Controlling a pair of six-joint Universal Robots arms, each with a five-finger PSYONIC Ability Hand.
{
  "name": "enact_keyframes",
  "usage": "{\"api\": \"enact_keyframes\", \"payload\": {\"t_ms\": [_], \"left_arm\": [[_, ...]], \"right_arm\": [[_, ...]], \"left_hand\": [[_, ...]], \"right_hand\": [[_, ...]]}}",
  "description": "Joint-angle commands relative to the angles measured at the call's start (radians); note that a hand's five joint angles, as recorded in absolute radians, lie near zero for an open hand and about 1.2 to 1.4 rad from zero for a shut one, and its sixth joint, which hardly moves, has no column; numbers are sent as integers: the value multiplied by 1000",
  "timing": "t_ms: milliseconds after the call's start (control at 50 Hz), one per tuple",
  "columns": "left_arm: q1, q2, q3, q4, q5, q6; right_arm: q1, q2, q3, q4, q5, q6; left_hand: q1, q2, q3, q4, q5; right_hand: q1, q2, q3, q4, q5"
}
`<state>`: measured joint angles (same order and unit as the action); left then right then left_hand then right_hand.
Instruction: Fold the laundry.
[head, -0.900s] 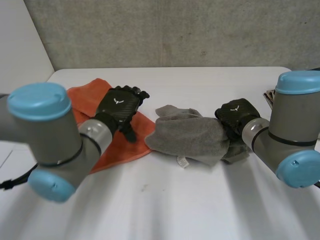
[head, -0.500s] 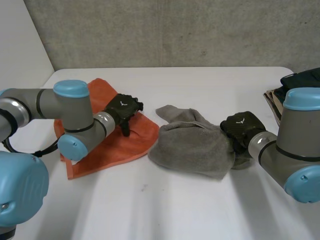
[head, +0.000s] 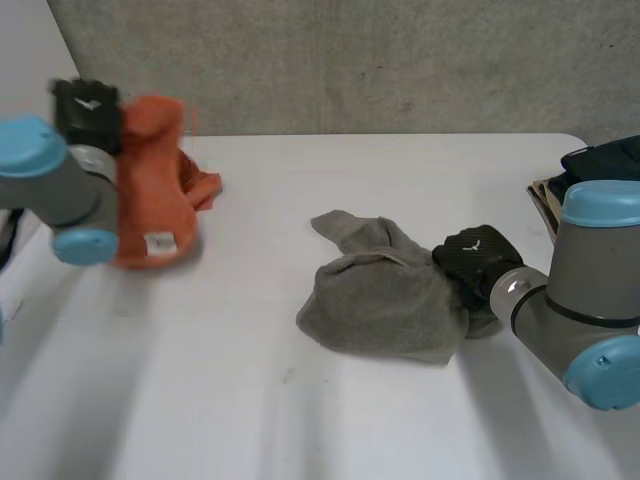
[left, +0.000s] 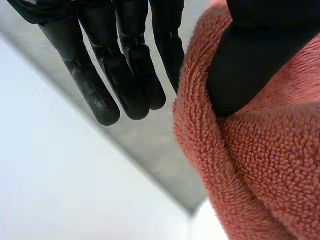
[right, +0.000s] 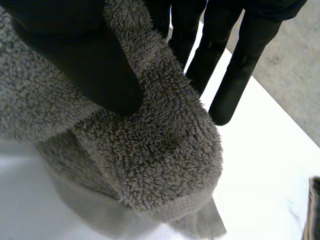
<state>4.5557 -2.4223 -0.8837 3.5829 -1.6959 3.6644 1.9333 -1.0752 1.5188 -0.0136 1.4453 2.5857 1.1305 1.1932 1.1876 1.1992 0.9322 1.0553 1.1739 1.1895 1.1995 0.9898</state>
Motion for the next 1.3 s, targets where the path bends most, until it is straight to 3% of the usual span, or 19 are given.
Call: {"api": "enact_keyframes", "payload": {"t_ms": [20,60,80,100,140,200,280,300,320,340,360,420,500,620,800,920,1100,1300], "left_arm": [[40,8,-41,-67,113,-15],[28,22,-76,-82,148,-23],[22,29,-95,-87,163,-27],[5,46,-133,-88,189,-29],[-9,71,-172,-88,206,-29],[-40,135,-254,-85,206,-29],[-72,229,-342,-95,188,-49],[-79,248,-362,-99,187,-53],[-86,268,-380,-105,185,-60],[-101,307,-415,-121,186,-72],[-107,327,-432,-130,186,-78],[-133,399,-495,-183,193,-109],[-168,474,-553,-286,216,-162],[-222,502,-586,-423,272,-282],[-293,359,-490,-454,288,-429],[-336,240,-377,-490,292,-486],[-402,71,-219,-565,292,-488],[-438,-14,-143,-584,282,-445]], "right_arm": [[53,-49,20,4,-16,13],[61,-57,23,6,-16,13],[64,-61,23,9,-16,13],[71,-68,24,15,-16,14],[82,-75,24,23,-13,19],[116,-89,24,34,-14,43],[203,-85,34,67,-20,102],[225,-78,31,84,-22,108],[240,-74,26,107,-22,113],[260,-71,11,165,-14,111],[256,-71,0,190,-8,110],[202,-118,-60,260,4,105],[122,-210,-129,305,-22,80],[35,-218,-210,426,-108,-42],[-13,-57,-351,511,-149,-272],[-42,53,-434,518,-146,-329],[-79,153,-512,528,-158,-363],[-94,225,-491,503,-201,-441]], "left_hand": [[266,203,209,197,290],[231,169,174,163,255],[33,-29,-24,-35,57],[-405,-467,-462,-473,-381],[-751,-814,-808,-820,-727],[-911,-974,-968,-980,-887],[-917,-980,-974,-986,-893],[-917,-980,-974,-986,-893],[-920,-983,-977,-989,-896],[-920,-983,-977,-989,-896],[-920,-983,-977,-989,-896],[-920,-983,-977,-989,-896],[-920,-983,-977,-989,-896],[-920,-983,-977,-989,-896],[-905,-968,-962,-974,-882],[-852,-915,-910,-921,-829],[-741,-804,-798,-810,-717],[-322,-384,-379,-390,-298]], "right_hand": [[341,222,207,197,232],[341,222,207,197,232],[341,222,207,197,232],[341,222,207,197,232],[341,222,207,197,232],[341,222,207,197,232],[341,222,207,197,232],[236,117,102,92,127],[-9,-128,-143,-153,-118],[-416,-534,-550,-560,-525],[-614,-733,-749,-759,-724],[-881,-999,-1015,-1025,-990],[-881,-999,-1015,-1025,-990],[-881,-999,-1015,-1025,-990],[-881,-999,-1015,-1025,-990],[-863,-982,-997,-1007,-972],[-713,-832,-848,-858,-823],[-409,-527,-543,-553,-518]]}}
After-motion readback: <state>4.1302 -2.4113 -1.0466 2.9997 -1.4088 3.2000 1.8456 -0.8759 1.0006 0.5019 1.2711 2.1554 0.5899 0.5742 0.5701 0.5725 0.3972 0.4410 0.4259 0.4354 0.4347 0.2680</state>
